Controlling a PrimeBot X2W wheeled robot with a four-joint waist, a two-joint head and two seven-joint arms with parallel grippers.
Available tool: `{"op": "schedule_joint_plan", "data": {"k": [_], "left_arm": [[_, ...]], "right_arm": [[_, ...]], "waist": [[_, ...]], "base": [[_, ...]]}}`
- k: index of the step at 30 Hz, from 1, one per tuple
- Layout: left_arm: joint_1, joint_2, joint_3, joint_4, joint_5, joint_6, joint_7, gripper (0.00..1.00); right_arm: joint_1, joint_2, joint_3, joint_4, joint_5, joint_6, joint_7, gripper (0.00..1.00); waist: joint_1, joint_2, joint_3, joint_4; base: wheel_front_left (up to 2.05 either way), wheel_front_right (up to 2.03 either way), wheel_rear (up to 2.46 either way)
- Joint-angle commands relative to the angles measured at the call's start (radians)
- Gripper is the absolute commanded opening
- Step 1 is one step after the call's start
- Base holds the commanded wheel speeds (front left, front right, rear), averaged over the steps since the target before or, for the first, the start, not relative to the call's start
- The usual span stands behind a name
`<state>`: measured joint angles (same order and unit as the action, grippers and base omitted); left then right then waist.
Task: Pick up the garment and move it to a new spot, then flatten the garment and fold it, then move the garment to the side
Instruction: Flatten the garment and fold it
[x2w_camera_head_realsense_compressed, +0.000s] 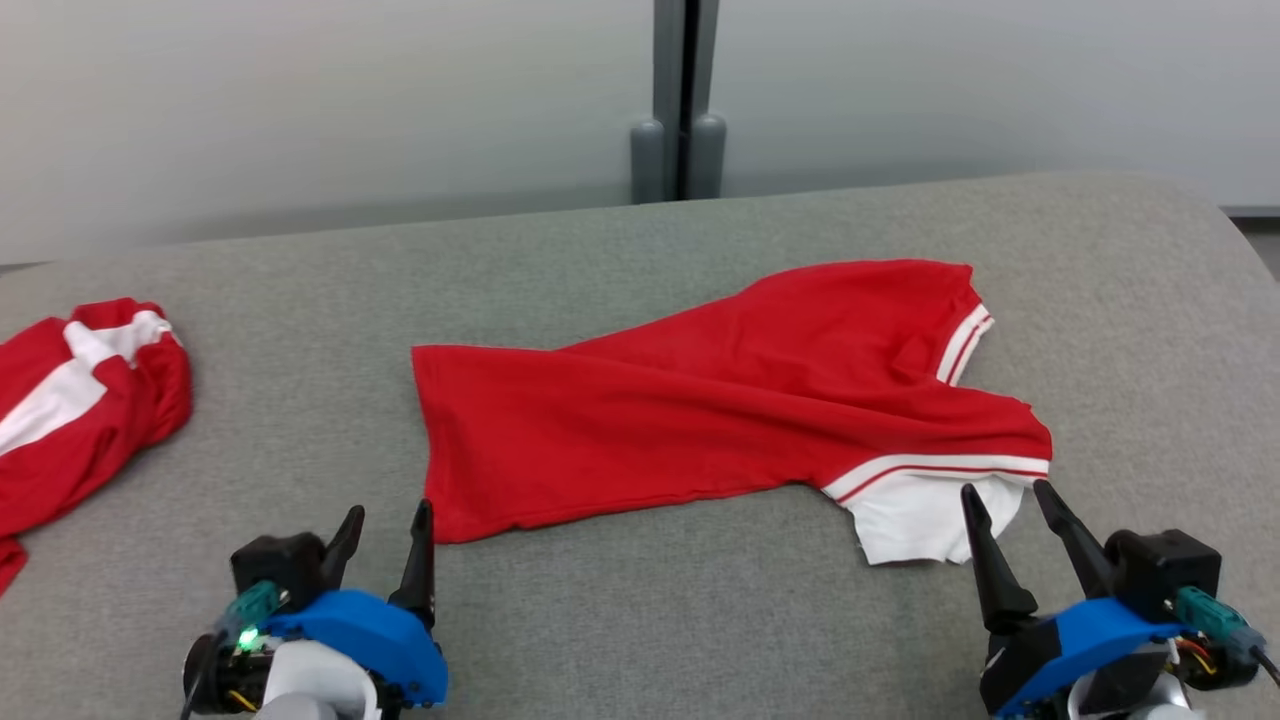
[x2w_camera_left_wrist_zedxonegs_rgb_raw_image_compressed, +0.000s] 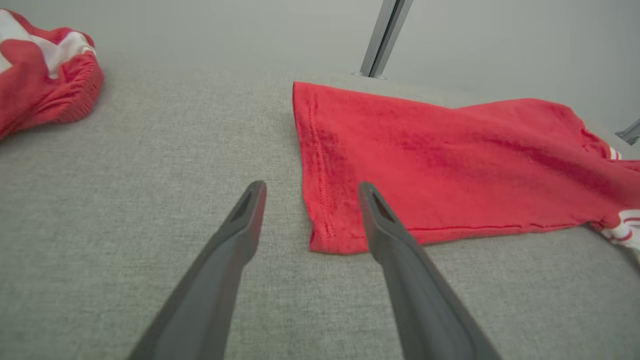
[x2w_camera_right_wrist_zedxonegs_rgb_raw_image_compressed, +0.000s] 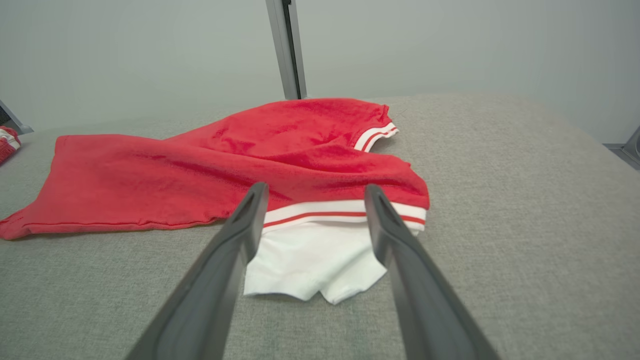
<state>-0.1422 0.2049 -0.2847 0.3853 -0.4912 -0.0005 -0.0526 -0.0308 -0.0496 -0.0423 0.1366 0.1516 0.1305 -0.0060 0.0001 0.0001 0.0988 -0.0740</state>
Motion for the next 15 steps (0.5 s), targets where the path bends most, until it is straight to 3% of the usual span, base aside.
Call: {"op": "schedule_joint_plan", "data": {"k": [1,6,10,13,14,15], "left_arm": [[-0.037,-0.011,-0.009,0.047,0.004,0.0,0.014,1.0],[-0.1,-0.021,-0.014,0.164,0.005,-0.001,0.025,1.0],[-0.146,-0.033,-0.002,0.263,-0.002,0.035,0.042,1.0],[-0.156,-0.041,-0.013,0.328,-0.013,0.027,0.086,1.0],[-0.157,-0.044,-0.016,0.343,-0.018,0.02,0.096,0.65],[-0.162,-0.045,-0.023,0.357,-0.017,0.012,0.102,0.42]], "right_arm": [[-0.017,-0.001,0.008,0.002,0.003,0.0,-0.006,1.0],[-0.034,-0.001,0.029,0.017,0.015,0.001,-0.014,1.0],[-0.047,-0.001,0.037,0.034,0.02,0.001,-0.022,1.0],[-0.051,-0.001,0.029,0.051,0.022,0.0,-0.022,1.0],[-0.05,-0.002,0.022,0.058,0.02,0.0,-0.016,1.0],[-0.049,-0.001,0.015,0.067,0.022,0.001,-0.01,1.0]], "waist": [[-0.0001,-0.0001,0.012,-0.012],[-0.0001,-0.0001,0.042,-0.043],[-0.0001,-0.0001,0.067,-0.063],[-0.0001,-0.0001,0.077,-0.069],[-0.0001,-0.0001,0.078,-0.069],[-0.0001,-0.0001,0.079,-0.069]], "base": [[0.0,0.0,0.0],[0.0,0.0,0.0],[0.0,0.0,0.0],[0.0,0.0,0.0],[0.0,0.0,0.0],[0.0,0.0,0.0]]}}
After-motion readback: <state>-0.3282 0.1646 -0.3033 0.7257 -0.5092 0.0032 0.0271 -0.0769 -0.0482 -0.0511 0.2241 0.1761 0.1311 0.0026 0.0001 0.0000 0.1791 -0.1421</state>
